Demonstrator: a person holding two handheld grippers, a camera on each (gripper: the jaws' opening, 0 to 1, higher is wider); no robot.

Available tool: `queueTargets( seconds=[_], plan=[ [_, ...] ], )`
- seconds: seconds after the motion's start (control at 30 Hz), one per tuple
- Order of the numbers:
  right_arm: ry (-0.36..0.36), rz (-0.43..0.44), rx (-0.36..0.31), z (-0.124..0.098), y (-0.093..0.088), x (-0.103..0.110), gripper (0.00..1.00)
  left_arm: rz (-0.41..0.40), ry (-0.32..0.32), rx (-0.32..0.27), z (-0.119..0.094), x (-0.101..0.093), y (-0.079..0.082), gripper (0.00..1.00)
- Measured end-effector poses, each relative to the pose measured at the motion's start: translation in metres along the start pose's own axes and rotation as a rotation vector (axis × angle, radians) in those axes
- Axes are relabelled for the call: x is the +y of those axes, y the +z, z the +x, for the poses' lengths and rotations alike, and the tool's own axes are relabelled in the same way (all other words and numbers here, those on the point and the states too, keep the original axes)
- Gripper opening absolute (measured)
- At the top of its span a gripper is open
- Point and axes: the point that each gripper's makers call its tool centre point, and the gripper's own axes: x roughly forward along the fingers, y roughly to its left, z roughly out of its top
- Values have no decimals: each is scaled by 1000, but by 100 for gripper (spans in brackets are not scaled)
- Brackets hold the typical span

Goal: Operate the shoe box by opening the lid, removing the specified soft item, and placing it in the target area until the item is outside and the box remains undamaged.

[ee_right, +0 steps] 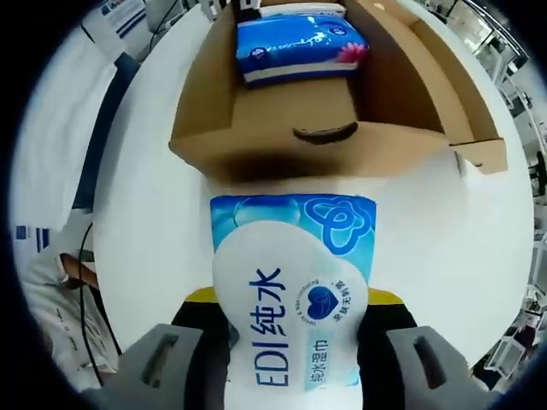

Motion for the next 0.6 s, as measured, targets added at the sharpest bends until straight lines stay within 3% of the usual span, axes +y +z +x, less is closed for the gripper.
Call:
queueTargets(
  seconds=[0.6],
  plan=[
    [14,-29,-12,8,-5,3,58,-7,-1,4,0,-1,0,3]
  ],
)
